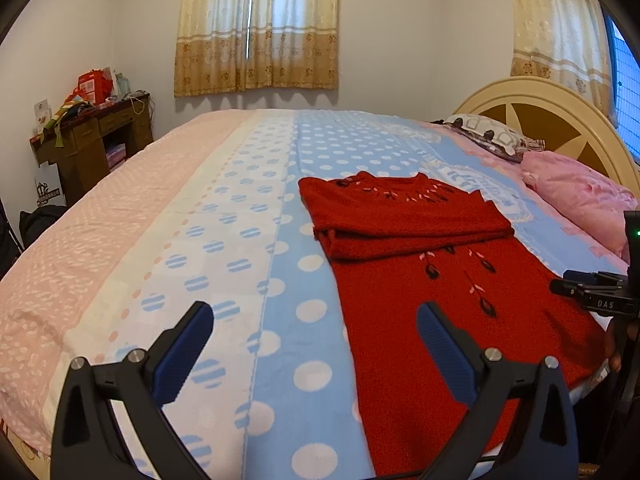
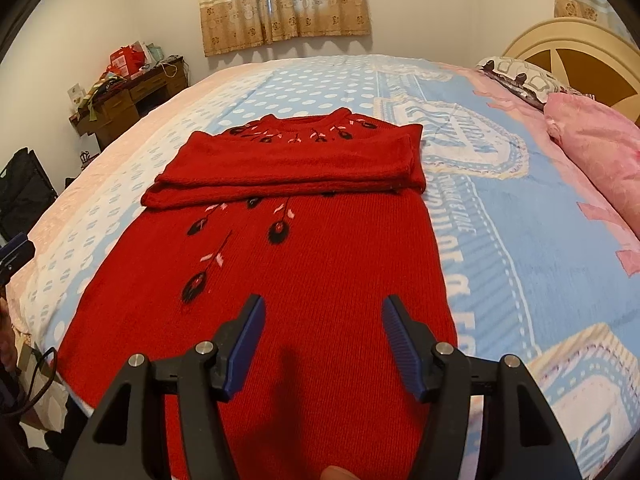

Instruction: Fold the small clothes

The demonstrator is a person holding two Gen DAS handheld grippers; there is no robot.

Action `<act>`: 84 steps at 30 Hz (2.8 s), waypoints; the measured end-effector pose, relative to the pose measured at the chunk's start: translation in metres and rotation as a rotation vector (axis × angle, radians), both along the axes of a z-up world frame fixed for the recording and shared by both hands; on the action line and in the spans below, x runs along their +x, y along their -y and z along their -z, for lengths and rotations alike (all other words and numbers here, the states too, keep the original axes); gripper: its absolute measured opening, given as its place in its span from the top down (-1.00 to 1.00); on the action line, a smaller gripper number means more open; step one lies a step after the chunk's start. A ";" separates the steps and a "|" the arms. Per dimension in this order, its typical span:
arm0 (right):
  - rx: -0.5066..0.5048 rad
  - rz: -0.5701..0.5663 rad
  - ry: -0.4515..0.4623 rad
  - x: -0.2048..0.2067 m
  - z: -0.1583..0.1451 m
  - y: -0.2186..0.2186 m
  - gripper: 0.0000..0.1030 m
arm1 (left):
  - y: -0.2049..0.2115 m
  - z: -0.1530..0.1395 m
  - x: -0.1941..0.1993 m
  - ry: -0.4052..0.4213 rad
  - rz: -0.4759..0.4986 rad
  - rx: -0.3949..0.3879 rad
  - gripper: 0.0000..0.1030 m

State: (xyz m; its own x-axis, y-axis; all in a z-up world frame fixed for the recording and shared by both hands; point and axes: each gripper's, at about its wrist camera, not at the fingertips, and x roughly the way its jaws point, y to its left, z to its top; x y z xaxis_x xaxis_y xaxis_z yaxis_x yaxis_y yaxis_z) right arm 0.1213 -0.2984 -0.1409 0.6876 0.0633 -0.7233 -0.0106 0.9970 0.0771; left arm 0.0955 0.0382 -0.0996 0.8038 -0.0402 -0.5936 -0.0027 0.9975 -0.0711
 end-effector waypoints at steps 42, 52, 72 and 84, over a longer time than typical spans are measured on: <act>0.048 0.070 -0.031 -0.114 0.021 0.040 -0.02 | 0.049 0.064 -0.037 -0.300 0.198 -0.111 -0.47; 0.099 0.058 -0.010 -0.119 0.023 0.045 0.73 | 0.049 0.063 -0.045 -0.313 0.222 -0.123 -0.42; 0.244 0.053 0.194 -0.117 -0.033 0.064 0.84 | 0.026 0.011 -0.035 -0.161 0.274 -0.260 0.80; 0.255 0.072 0.321 -0.057 -0.088 0.061 0.84 | 0.015 -0.034 0.018 -0.061 0.283 -0.262 0.82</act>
State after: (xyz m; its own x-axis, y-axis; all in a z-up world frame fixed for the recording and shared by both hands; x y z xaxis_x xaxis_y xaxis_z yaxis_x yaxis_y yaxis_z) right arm 0.0641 -0.3595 -0.0527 0.8851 0.1559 -0.4385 -0.0053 0.9455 0.3254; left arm 0.1130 0.0228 -0.0652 0.7031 -0.4117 -0.5798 0.2576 0.9074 -0.3320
